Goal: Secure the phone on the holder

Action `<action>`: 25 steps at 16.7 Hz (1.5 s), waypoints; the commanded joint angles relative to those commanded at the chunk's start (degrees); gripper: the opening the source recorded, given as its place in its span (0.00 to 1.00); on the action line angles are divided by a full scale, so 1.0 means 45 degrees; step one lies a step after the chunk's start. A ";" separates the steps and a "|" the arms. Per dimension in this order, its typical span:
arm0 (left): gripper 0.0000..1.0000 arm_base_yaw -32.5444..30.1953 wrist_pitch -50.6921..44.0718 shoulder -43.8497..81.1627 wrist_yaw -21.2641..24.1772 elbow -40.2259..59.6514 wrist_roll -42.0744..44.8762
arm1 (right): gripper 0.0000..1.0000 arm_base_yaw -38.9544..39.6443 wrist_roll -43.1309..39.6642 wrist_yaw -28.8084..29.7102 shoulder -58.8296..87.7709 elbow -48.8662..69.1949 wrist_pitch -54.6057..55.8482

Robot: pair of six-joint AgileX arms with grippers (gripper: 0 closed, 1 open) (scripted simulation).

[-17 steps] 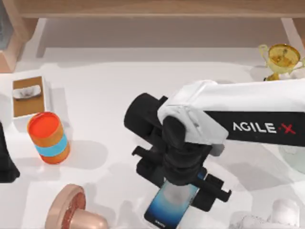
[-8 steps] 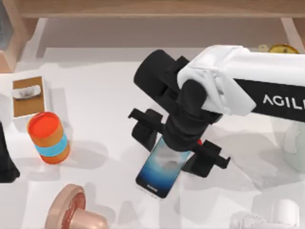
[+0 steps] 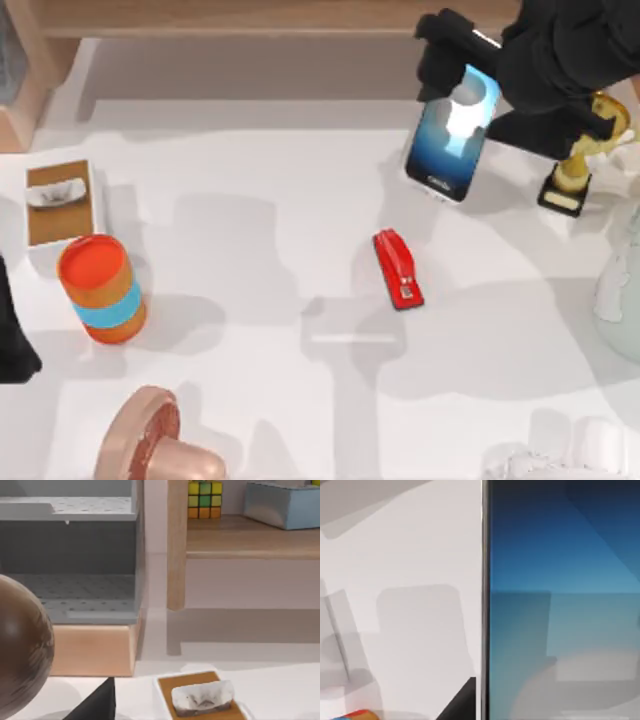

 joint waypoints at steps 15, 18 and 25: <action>1.00 0.0000 0.0000 0.0000 0.0000 0.0000 0.0000 | 0.00 -1.3637 -1.6149 -0.6389 -0.1797 -0.2749 0.2092; 1.00 0.0000 0.0000 0.0000 0.0000 0.0000 0.0000 | 0.00 -1.5692 -1.8288 -0.8083 -0.1513 -0.3390 0.2440; 1.00 0.0000 0.0000 0.0000 0.0000 0.0000 0.0000 | 0.00 -1.8182 -2.0782 -1.0717 -0.0656 -0.4205 0.3084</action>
